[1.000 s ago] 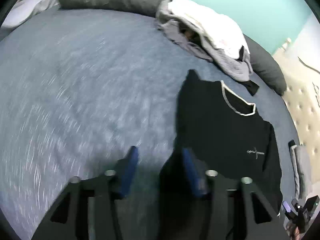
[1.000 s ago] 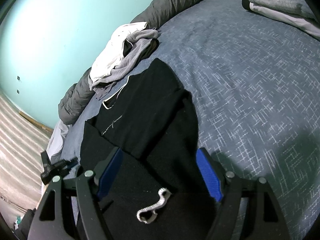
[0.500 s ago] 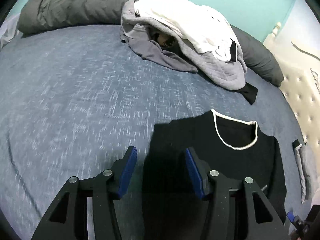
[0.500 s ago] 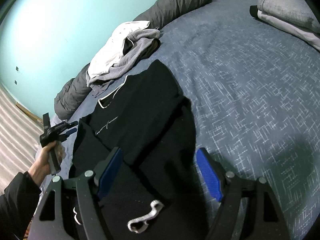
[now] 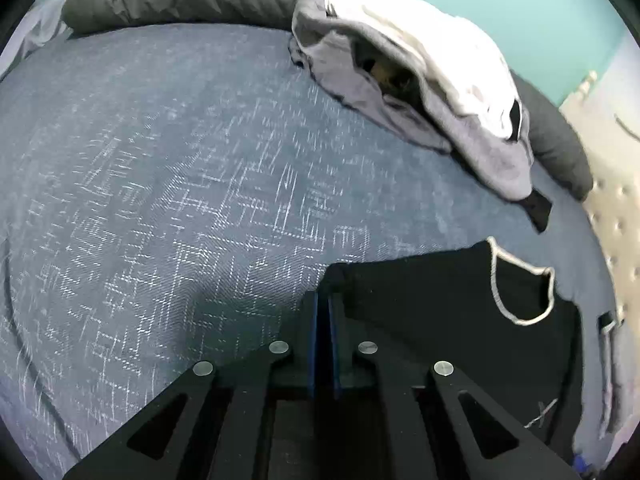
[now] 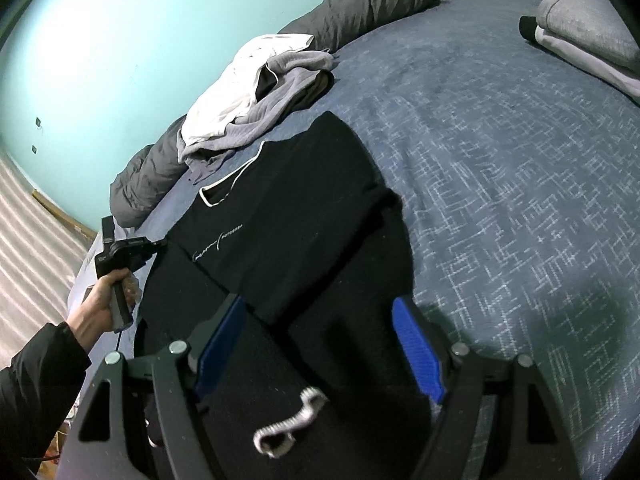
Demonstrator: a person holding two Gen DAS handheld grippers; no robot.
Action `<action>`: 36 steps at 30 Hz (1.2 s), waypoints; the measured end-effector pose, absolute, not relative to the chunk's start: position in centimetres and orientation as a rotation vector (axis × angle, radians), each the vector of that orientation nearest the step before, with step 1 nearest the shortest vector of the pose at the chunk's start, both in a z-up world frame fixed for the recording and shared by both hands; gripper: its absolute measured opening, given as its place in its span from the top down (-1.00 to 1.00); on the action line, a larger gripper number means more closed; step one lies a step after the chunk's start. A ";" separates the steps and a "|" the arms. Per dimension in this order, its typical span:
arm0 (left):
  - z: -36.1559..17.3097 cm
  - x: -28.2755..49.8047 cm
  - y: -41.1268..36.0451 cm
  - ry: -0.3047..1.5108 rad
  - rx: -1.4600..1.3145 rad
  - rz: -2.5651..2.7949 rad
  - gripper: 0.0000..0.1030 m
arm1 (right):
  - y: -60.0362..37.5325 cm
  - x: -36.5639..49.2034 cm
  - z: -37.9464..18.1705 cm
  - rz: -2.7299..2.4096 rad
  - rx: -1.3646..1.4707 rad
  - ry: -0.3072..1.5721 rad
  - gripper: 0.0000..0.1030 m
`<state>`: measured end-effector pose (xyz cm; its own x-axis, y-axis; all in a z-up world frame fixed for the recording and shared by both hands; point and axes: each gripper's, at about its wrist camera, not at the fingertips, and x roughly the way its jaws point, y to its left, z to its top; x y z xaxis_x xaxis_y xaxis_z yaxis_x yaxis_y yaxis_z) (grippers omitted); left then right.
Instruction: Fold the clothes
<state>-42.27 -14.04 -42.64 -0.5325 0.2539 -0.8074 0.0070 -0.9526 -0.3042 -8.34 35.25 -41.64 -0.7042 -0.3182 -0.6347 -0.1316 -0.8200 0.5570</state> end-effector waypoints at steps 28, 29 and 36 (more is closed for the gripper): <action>-40.8 -38.2 -15.0 -0.299 -1.446 2.643 0.67 | 35.5 -8.5 -41.6 -2.650 1.140 -0.927 -0.50; -40.5 -37.2 -15.2 -0.300 -1.453 2.630 0.62 | 35.5 -8.4 -41.5 -2.649 1.135 -0.931 -0.50; -39.7 -27.9 -16.5 -0.289 -1.488 2.566 0.34 | 35.2 -7.9 -41.5 -2.640 1.135 -0.938 -0.50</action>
<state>-27.88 -16.50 -39.68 -0.4914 0.2347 -0.8387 -0.0421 -0.9683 -0.2463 -7.91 35.16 -41.50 -0.7118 -0.3357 -0.6170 -0.1289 -0.8011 0.5845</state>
